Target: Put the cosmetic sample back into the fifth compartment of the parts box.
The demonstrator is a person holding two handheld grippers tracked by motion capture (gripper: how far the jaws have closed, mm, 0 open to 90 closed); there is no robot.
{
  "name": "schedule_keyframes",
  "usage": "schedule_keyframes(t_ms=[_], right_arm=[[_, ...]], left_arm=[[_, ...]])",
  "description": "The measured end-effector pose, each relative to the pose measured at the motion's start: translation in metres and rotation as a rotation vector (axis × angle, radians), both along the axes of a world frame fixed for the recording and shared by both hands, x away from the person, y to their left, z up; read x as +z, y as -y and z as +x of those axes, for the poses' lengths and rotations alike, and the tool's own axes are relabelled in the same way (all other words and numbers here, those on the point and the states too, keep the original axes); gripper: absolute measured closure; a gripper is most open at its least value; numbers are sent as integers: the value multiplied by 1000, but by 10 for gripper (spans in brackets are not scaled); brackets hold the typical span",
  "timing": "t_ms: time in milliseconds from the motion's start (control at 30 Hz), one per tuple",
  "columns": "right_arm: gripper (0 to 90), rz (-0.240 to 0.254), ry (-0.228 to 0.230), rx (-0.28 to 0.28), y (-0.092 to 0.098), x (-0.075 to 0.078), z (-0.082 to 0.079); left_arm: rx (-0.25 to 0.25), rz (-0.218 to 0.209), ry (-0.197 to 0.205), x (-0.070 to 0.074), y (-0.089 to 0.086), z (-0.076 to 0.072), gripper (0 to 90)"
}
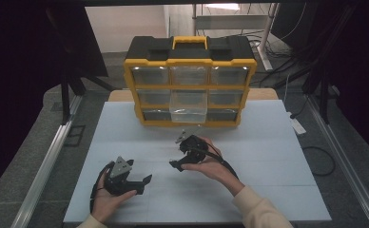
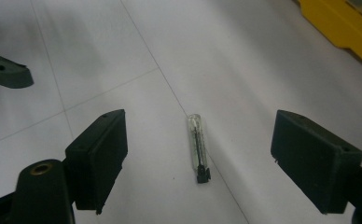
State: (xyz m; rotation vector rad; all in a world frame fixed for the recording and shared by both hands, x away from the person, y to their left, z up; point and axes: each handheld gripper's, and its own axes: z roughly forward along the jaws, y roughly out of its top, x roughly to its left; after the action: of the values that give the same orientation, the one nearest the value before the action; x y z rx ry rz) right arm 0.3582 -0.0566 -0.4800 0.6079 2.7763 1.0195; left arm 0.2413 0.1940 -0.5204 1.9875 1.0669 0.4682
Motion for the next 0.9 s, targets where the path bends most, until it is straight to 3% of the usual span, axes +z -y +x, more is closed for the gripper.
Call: schedule_keyframes(t_ms=[500, 900], right_arm=[[211, -98, -32, -8, -14, -20, 15], [249, -129, -39, -2, -19, -31, 18]], left_arm=[[-3, 3, -2, -1, 0, 0, 105], [1, 7, -3, -1, 0, 0, 103]])
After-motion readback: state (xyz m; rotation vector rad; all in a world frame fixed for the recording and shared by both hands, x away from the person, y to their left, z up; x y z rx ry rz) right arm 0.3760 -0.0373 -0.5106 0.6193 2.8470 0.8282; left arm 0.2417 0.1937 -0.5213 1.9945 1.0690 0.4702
